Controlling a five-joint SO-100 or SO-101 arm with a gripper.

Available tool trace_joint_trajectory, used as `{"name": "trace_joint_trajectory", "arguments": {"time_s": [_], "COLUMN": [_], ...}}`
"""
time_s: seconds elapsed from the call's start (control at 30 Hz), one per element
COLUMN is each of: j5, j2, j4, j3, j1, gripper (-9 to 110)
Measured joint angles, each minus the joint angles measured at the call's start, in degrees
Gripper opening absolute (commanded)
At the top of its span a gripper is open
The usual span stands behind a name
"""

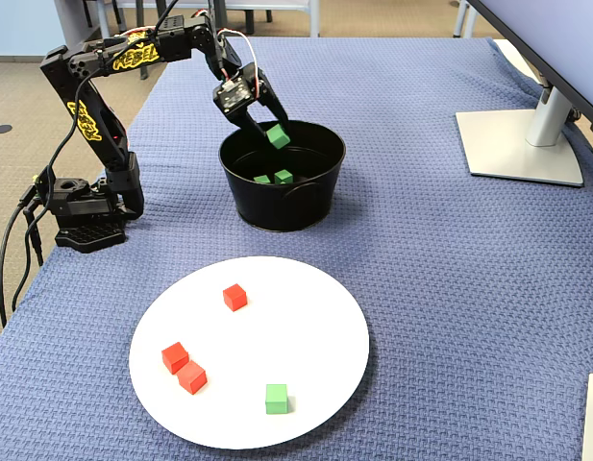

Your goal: Pick up the green cubes from the white plate and place them in the black recipient

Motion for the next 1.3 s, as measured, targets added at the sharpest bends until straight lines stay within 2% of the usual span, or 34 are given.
{"name": "trace_joint_trajectory", "arguments": {"time_s": [0.17,0.37,0.53,0.7,0.87,1.1,1.3], "j5": [-5.4,-15.3,-35.8,-58.7,-75.0,-87.7,-90.4], "j2": [0.0,-2.8,-12.0,-21.5,-30.1,-40.7,-49.3], "j4": [-0.8,9.2,13.1,4.7,-5.3,-10.3,-12.2], "j3": [-0.2,-14.2,-28.7,-35.0,-36.5,-36.7,-43.1], "j1": [-0.2,5.2,18.9,36.5,49.6,57.8,60.4], "gripper": [38,34,33,34,36,40,38]}}
